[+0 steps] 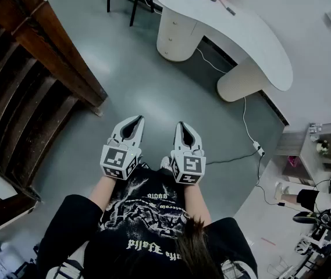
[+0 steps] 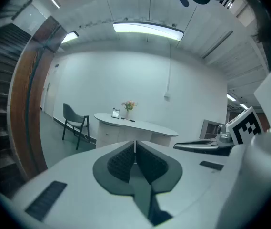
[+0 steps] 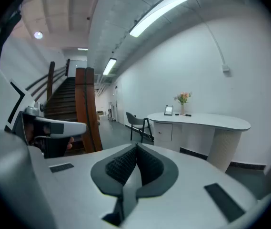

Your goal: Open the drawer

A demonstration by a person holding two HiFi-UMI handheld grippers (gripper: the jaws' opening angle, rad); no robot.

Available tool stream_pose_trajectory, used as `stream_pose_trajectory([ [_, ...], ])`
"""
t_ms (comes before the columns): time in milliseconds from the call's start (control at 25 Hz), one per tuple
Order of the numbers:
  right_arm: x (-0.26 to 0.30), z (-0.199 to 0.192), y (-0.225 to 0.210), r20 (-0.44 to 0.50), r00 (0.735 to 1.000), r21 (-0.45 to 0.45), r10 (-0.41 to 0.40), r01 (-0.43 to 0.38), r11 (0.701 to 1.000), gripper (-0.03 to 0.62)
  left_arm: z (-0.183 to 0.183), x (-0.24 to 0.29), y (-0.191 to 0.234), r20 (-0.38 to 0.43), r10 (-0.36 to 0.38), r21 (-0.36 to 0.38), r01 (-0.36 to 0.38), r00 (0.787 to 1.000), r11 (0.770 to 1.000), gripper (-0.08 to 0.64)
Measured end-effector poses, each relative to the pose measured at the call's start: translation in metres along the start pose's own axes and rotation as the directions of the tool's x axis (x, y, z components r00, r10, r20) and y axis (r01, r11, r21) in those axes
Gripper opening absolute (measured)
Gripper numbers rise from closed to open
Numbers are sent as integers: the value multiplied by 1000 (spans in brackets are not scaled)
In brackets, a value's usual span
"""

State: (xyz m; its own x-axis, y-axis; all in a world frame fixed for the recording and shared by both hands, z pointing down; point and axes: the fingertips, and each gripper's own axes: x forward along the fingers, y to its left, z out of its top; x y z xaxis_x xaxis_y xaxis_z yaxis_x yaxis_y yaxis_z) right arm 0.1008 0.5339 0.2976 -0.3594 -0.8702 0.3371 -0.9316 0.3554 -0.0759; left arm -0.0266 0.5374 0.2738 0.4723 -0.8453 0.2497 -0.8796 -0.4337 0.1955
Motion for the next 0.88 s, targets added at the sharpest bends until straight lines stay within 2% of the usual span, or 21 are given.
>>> stream_pose_trajectory([
  [200,10,5,22,4,1000,-11,-3,3,1000,26,6,-9,25,16,0,-3,0,1000,1000,29],
  [360,15,17,28,56,997,9,-60,60,998,26,13,-15,47,32,-13,17,12,999,1000,29],
  [520,16,23,38,73,994,20,-75,74,997,26,19,-25,67,44,-5,40,3,999,999,29],
  [640,15,26,35,97,990,56,-100,95,994,26,24,-26,74,56,-12,46,9,998,999,29],
  [760,13,32,31,127,981,33,-149,145,989,26,30,-28,75,71,-30,49,27,997,998,29],
  [880,17,36,29,140,980,27,-143,141,990,28,35,-23,76,83,-35,50,31,996,998,29],
])
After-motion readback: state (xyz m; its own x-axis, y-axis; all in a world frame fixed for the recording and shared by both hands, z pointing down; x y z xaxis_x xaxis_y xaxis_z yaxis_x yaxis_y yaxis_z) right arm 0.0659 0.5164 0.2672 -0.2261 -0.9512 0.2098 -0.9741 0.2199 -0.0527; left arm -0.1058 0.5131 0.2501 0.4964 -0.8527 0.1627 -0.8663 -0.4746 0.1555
